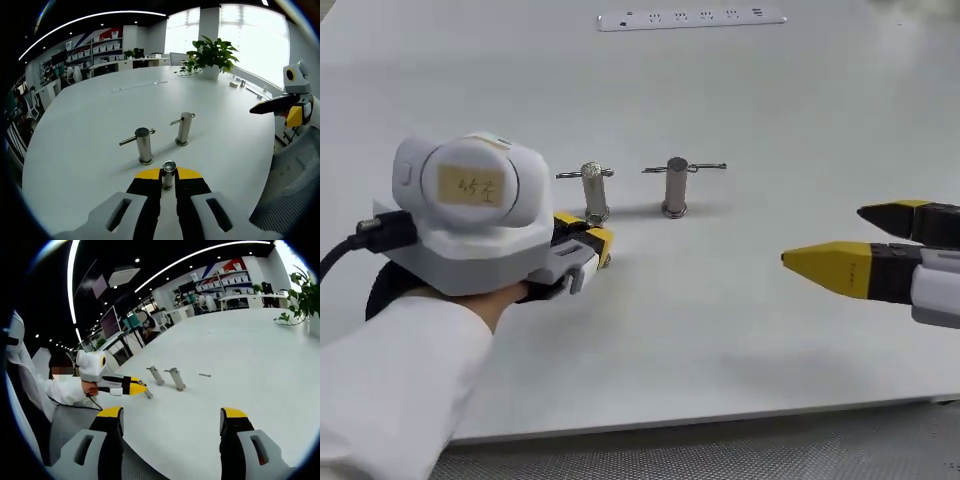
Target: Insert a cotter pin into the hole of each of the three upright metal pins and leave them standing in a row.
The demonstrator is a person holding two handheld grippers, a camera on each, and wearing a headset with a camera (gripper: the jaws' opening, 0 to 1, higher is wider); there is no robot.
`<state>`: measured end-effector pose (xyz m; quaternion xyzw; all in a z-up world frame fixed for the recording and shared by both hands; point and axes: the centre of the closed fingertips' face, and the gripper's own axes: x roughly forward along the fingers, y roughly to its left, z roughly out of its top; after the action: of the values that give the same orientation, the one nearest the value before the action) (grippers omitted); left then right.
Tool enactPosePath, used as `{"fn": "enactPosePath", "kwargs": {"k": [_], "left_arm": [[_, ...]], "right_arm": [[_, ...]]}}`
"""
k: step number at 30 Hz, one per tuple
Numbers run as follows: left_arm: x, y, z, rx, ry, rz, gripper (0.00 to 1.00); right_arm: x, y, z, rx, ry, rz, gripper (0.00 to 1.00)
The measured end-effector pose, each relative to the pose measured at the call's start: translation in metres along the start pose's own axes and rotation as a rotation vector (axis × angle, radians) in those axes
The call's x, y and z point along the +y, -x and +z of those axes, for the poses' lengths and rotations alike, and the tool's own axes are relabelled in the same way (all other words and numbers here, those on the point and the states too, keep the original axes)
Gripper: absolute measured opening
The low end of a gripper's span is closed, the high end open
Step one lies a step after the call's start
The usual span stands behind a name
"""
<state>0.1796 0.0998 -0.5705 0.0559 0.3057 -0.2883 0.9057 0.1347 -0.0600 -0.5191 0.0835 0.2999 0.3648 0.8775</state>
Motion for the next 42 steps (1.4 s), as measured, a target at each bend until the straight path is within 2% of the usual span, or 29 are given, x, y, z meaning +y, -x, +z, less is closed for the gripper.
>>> {"fn": "enactPosePath", "kwargs": {"k": [3, 6, 9, 12, 15, 17, 20, 28, 30, 33, 42], "left_arm": [[0.000, 0.000, -0.001, 0.006, -0.010, -0.010, 0.07], [-0.002, 0.001, -0.003, 0.016, -0.045, -0.030, 0.08], [-0.003, 0.001, -0.006, 0.026, -0.052, -0.051, 0.18], [-0.007, 0.003, -0.006, 0.026, -0.063, -0.084, 0.21], [-0.014, 0.008, -0.004, 0.018, -0.118, -0.147, 0.32], [-0.016, 0.012, -0.002, 0.008, -0.138, -0.163, 0.35], [-0.021, 0.022, 0.000, -0.008, -0.132, -0.227, 0.40], [-0.018, 0.039, -0.004, -0.008, -0.119, -0.283, 0.73], [-0.018, 0.043, -0.005, -0.009, -0.137, -0.294, 0.80], [-0.017, 0.046, -0.008, 0.000, -0.135, -0.307, 0.86], [-0.013, 0.053, -0.006, -0.017, -0.084, -0.329, 0.99]], "right_arm": [[-0.001, 0.000, 0.000, 0.001, 0.002, 0.001, 0.76], [-0.002, 0.000, 0.002, 0.000, 0.005, 0.001, 0.76], [0.000, 0.000, 0.003, -0.001, 0.007, 0.002, 0.76], [0.002, 0.000, 0.003, 0.002, 0.011, 0.004, 0.76], [0.004, 0.000, 0.003, 0.005, 0.012, 0.005, 0.76], [0.004, 0.000, 0.003, 0.006, 0.014, 0.004, 0.76], [0.005, 0.000, 0.003, 0.008, 0.016, 0.003, 0.76], [0.005, 0.001, 0.004, 0.016, 0.019, -0.004, 0.76], [0.005, 0.001, 0.004, 0.017, 0.018, -0.006, 0.76], [0.005, 0.000, 0.004, 0.021, 0.021, -0.010, 0.76], [0.004, 0.000, 0.004, 0.032, 0.026, -0.014, 0.76]]}}
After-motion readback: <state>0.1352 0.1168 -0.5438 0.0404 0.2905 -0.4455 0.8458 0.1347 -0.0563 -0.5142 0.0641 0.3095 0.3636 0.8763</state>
